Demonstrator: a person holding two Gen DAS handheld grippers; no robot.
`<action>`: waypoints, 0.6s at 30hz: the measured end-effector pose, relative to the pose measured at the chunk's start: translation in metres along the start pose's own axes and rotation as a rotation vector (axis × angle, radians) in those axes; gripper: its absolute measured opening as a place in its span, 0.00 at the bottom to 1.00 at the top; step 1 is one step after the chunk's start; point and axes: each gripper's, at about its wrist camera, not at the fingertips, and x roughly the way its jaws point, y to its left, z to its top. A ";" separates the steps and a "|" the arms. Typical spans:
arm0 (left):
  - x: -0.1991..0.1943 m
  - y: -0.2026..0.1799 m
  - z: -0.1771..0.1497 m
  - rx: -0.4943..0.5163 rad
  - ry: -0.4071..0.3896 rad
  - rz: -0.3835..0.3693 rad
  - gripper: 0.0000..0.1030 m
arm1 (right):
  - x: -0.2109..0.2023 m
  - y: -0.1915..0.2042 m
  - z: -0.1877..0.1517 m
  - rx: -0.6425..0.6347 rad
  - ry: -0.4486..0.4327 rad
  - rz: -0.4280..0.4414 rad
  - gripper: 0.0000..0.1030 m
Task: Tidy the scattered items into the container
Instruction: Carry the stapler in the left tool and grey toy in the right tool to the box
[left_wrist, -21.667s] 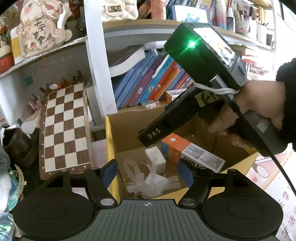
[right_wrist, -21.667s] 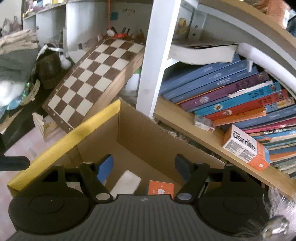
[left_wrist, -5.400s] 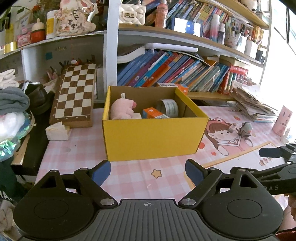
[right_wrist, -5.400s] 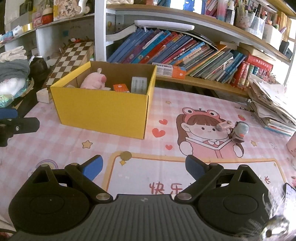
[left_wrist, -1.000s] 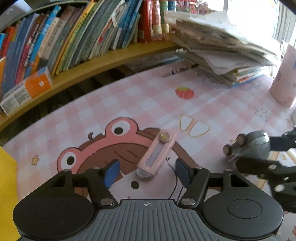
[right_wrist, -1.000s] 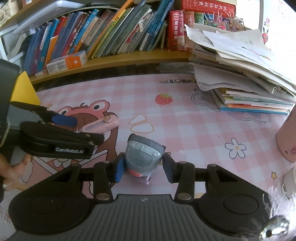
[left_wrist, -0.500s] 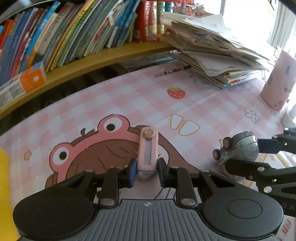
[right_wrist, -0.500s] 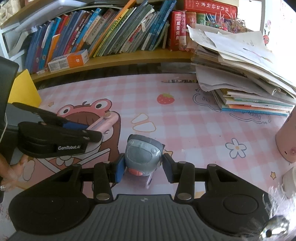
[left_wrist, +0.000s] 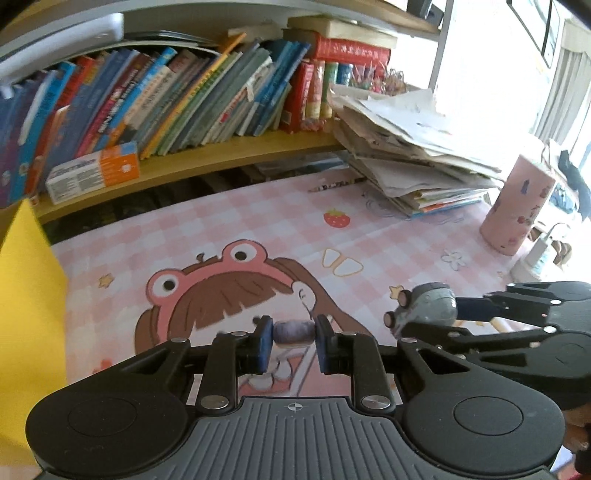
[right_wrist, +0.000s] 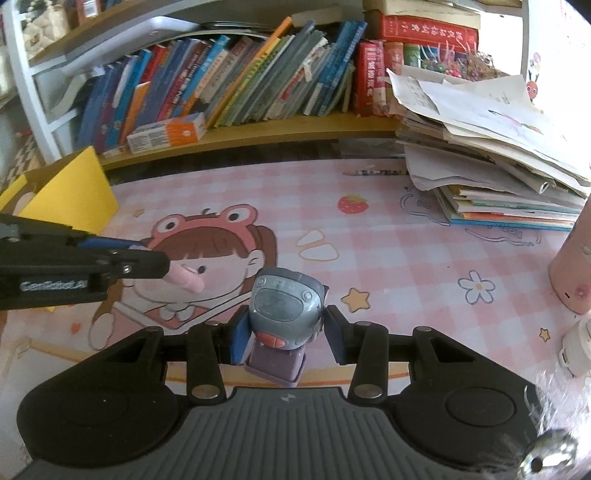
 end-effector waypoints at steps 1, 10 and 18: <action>-0.005 0.001 -0.003 -0.009 0.000 -0.001 0.22 | -0.003 0.003 -0.001 -0.005 0.000 0.005 0.39; -0.048 0.002 -0.038 -0.052 0.009 0.011 0.22 | -0.021 0.031 -0.017 -0.076 0.033 0.053 0.39; -0.084 0.017 -0.061 -0.111 -0.022 0.055 0.22 | -0.035 0.060 -0.031 -0.144 0.065 0.088 0.39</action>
